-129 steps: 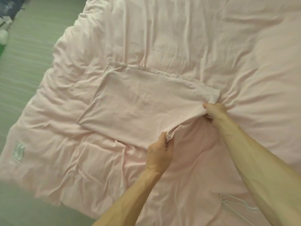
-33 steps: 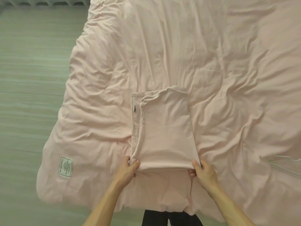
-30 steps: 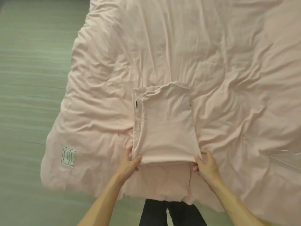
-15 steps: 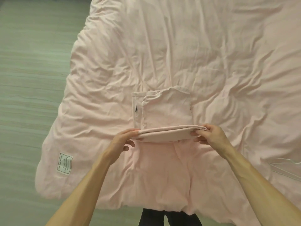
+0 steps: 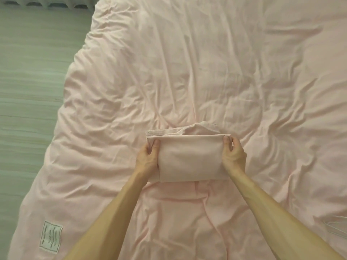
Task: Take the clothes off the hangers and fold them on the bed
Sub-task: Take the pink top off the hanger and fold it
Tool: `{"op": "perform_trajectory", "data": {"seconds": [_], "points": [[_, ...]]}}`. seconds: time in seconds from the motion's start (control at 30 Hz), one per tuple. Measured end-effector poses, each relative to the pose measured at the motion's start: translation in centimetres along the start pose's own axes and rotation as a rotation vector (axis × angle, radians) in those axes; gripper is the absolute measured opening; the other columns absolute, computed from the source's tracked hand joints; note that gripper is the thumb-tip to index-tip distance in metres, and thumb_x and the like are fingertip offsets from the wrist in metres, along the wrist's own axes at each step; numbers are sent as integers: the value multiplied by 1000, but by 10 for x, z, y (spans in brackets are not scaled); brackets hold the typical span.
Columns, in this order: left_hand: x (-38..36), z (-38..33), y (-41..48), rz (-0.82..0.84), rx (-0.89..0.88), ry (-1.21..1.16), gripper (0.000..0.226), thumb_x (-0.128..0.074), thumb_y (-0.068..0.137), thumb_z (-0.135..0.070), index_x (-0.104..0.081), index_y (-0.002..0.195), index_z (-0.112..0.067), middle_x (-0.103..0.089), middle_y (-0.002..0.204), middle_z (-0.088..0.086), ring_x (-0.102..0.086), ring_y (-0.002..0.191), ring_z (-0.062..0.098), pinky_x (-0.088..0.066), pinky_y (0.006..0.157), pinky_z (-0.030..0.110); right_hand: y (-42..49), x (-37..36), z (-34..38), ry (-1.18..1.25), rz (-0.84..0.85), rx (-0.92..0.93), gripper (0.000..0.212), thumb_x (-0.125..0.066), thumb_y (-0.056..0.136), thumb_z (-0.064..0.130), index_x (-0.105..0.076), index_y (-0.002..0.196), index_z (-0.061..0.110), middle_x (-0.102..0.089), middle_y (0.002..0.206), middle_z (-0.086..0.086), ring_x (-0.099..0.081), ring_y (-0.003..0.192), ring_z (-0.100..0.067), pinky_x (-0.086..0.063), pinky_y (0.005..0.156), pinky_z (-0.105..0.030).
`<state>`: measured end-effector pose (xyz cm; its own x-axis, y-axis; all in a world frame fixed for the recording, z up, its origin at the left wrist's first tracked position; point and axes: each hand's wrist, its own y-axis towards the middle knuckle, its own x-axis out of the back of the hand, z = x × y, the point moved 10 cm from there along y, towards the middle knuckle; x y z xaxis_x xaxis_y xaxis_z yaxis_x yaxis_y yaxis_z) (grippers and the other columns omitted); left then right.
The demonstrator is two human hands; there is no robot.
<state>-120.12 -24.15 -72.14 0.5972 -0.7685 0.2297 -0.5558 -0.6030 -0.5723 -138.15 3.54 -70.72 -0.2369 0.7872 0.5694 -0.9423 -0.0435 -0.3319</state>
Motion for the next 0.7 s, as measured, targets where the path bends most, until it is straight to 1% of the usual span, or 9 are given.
{"op": "perform_trajectory", "data": {"seconds": [0.07,0.13,0.27,0.37,0.43,0.5,0.53,0.63,0.7], "points": [[0,2,13,-10,-5,43,29,-53,98,-53,-66,114,-32,-72,106,-11,-66,103,9,-52,93,35,13,-5,9,-25,-10,18,27,-43,104,45,-54,94,24,-57,78,17,-52,76,-12,-31,70,-22],[4,0,27,-48,-22,106,30,-50,99,-52,-65,114,-30,-71,106,-7,-64,104,14,-49,93,37,28,-12,17,-50,-17,46,27,-43,104,46,-54,93,24,-57,78,17,-53,81,-16,-32,72,-23],[8,-15,42,-113,-109,253,25,-47,102,-45,-56,96,-22,-63,90,-6,-60,91,19,-39,74,34,46,-26,28,-146,-44,124,27,-42,105,43,-53,92,21,-55,75,10,-52,79,-22,-29,69,-28],[8,-18,56,-113,-127,343,30,-46,101,-50,-57,97,-23,-64,90,-5,-60,88,19,-40,71,35,54,-34,22,-196,-41,134,30,-39,106,41,-57,99,18,-57,80,5,-58,84,-32,-31,70,-32],[6,-19,67,-109,-136,439,34,-45,100,-54,-58,99,-24,-65,93,-3,-60,88,21,-40,72,36,57,-36,15,-234,-44,118,32,-36,106,40,-57,103,17,-62,85,-3,-60,89,-36,-30,70,-33],[3,-21,75,-120,-143,551,40,-42,99,-59,-58,99,-22,-66,94,0,-60,90,25,-39,73,38,57,-37,7,-277,-48,100,32,-34,107,42,-53,99,17,-67,92,-14,-60,91,-41,-29,70,-36],[2,-21,78,-127,-135,607,43,-40,98,-61,-58,100,-22,-66,95,1,-60,92,27,-40,73,38,58,-38,3,-295,-45,89,31,-33,106,43,-50,97,19,-67,93,-16,-59,91,-42,-28,69,-36],[-2,-13,85,-122,-85,704,48,-37,97,-65,-57,104,-22,-68,102,4,-60,99,32,-38,74,39,61,-41,-3,-310,-34,71,28,-32,106,47,-45,92,26,-66,89,-12,-59,90,-41,-30,69,-37],[-1,-11,86,-118,-39,686,48,-39,96,-65,-57,106,-21,-68,106,6,-60,104,33,-38,75,38,65,-44,-2,-315,-29,60,27,-34,105,48,-44,92,27,-60,84,-4,-60,90,-39,-32,70,-37]]}}
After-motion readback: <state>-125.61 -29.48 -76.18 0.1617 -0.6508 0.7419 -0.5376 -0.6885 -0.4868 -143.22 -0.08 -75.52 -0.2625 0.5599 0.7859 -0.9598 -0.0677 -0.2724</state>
